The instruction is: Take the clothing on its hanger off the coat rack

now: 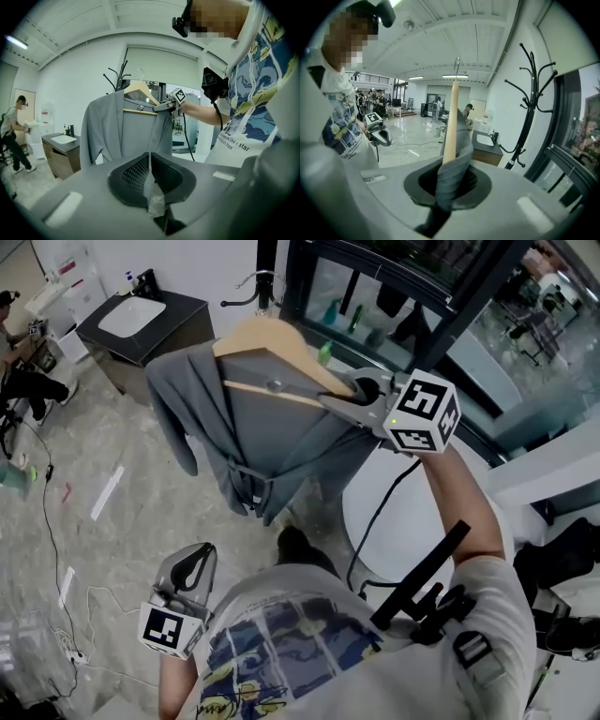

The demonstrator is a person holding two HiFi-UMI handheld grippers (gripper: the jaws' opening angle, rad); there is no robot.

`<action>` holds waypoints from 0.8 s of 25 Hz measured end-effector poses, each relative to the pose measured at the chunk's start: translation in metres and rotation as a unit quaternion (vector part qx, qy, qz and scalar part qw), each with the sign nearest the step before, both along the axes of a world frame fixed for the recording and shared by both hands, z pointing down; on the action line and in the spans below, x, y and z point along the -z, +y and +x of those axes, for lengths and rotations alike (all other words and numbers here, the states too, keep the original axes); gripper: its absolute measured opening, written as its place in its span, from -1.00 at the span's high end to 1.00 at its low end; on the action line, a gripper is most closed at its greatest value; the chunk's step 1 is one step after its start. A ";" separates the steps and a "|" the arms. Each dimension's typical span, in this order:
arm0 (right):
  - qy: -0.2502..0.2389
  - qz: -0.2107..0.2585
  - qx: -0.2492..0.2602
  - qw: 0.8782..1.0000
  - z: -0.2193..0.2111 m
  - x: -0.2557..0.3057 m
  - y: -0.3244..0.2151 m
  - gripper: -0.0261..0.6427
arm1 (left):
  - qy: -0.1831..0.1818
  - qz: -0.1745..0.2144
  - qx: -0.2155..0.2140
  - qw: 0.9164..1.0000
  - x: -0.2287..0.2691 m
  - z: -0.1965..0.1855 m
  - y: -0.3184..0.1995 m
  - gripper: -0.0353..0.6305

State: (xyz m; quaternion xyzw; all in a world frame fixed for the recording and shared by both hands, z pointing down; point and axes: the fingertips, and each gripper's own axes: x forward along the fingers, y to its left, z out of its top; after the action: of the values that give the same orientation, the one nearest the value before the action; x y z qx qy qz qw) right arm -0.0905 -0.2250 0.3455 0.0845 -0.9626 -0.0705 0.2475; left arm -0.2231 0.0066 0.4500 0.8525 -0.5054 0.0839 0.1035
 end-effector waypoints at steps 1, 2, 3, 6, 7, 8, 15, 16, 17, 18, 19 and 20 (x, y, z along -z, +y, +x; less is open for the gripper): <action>-0.002 -0.001 0.000 1.000 0.002 -0.001 0.007 0.88 | 0.001 0.000 -0.002 1.000 0.000 0.001 0.003 0.83; -0.003 -0.002 0.000 1.000 0.003 -0.002 0.014 0.88 | 0.002 0.000 -0.003 1.000 0.000 0.003 0.006 0.83; -0.004 -0.003 -0.001 1.000 0.004 -0.002 0.020 0.88 | 0.003 0.000 -0.005 1.000 0.001 0.003 0.008 0.83; -0.006 -0.008 -0.002 1.000 0.007 -0.004 0.036 0.88 | 0.004 0.002 -0.007 1.000 0.005 0.005 0.011 0.83; -0.007 -0.010 -0.002 1.000 0.008 -0.005 0.041 0.88 | 0.005 0.003 -0.006 1.000 0.006 0.006 0.011 0.83; -0.007 -0.013 0.000 1.000 0.008 -0.007 0.046 0.88 | 0.005 0.003 -0.005 1.000 0.007 0.006 0.010 0.83; -0.006 -0.012 0.002 1.000 0.005 -0.020 0.083 0.88 | 0.003 0.009 -0.007 1.000 0.001 0.005 0.021 0.83; -0.006 -0.012 0.002 1.000 0.005 -0.021 0.086 0.88 | 0.004 0.009 -0.007 1.000 0.000 0.005 0.022 0.83; -0.006 -0.013 0.002 1.000 0.005 -0.022 0.089 0.88 | 0.006 0.010 -0.007 1.000 0.000 0.006 0.023 0.83; -0.006 -0.013 0.002 1.000 0.004 -0.023 0.092 0.88 | 0.007 0.010 -0.008 1.000 -0.001 0.007 0.023 0.83; -0.007 -0.014 0.003 1.000 0.004 -0.025 0.094 0.88 | 0.008 0.010 -0.008 1.000 -0.001 0.008 0.024 0.83; -0.007 -0.015 0.003 1.000 0.004 -0.026 0.097 0.88 | 0.008 0.010 -0.009 1.000 -0.001 0.008 0.025 0.83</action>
State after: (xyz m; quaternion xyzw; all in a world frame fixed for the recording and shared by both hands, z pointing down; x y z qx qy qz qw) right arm -0.0868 -0.1282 0.3711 0.0781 -0.9655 -0.0567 0.2419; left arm -0.2147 0.0312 0.4513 0.8585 -0.4979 0.0727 0.0987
